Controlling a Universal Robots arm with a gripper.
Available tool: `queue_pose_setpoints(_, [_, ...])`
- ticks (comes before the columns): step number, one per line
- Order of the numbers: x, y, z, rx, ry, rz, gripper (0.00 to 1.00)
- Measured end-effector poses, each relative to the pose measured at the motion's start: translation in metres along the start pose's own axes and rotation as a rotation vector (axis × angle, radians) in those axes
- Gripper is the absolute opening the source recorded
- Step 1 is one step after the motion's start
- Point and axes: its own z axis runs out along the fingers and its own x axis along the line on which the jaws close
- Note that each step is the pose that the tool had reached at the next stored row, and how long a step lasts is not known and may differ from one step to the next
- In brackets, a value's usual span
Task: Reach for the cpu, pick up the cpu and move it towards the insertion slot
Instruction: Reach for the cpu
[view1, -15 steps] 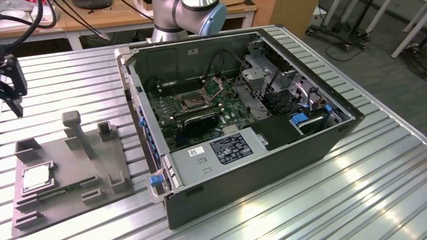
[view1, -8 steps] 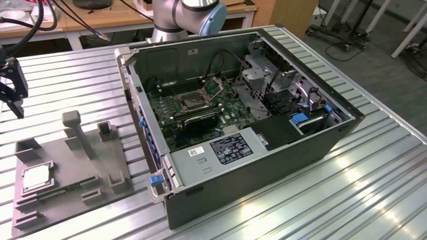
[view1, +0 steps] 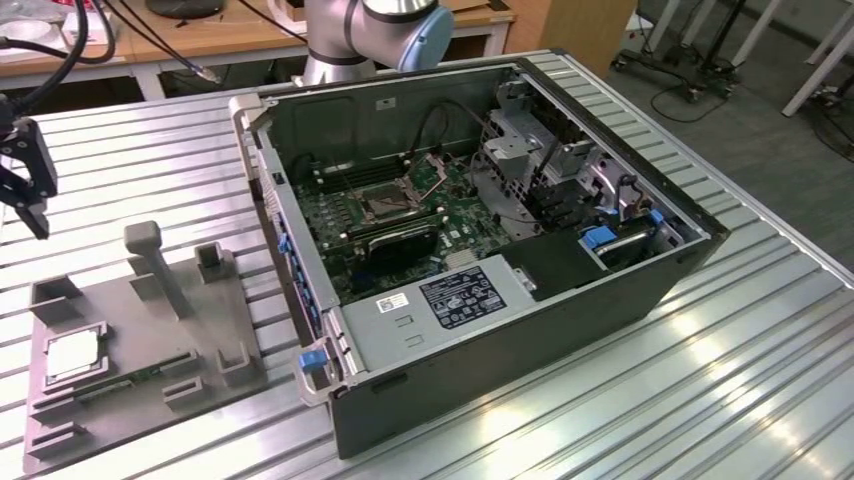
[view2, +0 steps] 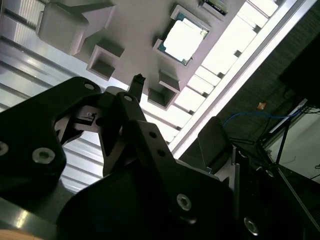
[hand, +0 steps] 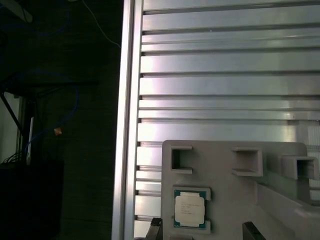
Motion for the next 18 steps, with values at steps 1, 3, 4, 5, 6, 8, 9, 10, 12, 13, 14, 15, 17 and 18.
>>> queue_pose_setpoints(1, [0.0001,-0.0002,0.0003,-0.0001,-0.0002,0.0,0.71])
queue_pose_setpoints(3, [0.0001,-0.0004,0.0007,0.0,0.0001,0.0,0.71])
queue_pose_setpoints(4, [0.0001,-0.0005,0.001,0.0001,0.0002,0.0,0.71])
queue_pose_setpoints(5, [0.0001,-0.0006,0.0015,0.0,-0.0001,0.0,0.71])
queue_pose_setpoints(6, [0.0001,-0.0006,0.0018,0.0,0.0,0.0,0.71])
queue_pose_setpoints(8, [0.0001,-0.0007,0.0024,0.0,0.0,0.0,0.71])
queue_pose_setpoints(9, [0.0001,-0.0007,0.0028,0.0,0.0,0.0,0.71])
queue_pose_setpoints(10, [0.0001,-0.0008,0.0031,0.0,0.0,0.0,0.71])
queue_pose_setpoints(12, [0.0001,-0.001,0.0038,0.0,0.0,-0.001,0.71])
queue_pose_setpoints(13, [0.0001,-0.001,0.0041,0.0,0.0,0.0,0.71])
queue_pose_setpoints(14, [0.0001,-0.0011,0.0044,0.0001,0.0,0.0,0.71])
queue_pose_setpoints(15, [0.0001,-0.0011,0.0047,0.0,0.0,0.0,0.71])
queue_pose_setpoints(17, [0.0001,-0.0012,0.0055,0.0,-0.0001,-0.001,0.71])
queue_pose_setpoints(18, [0.0001,-0.0012,0.0059,0.0,-0.0001,-0.001,0.71])
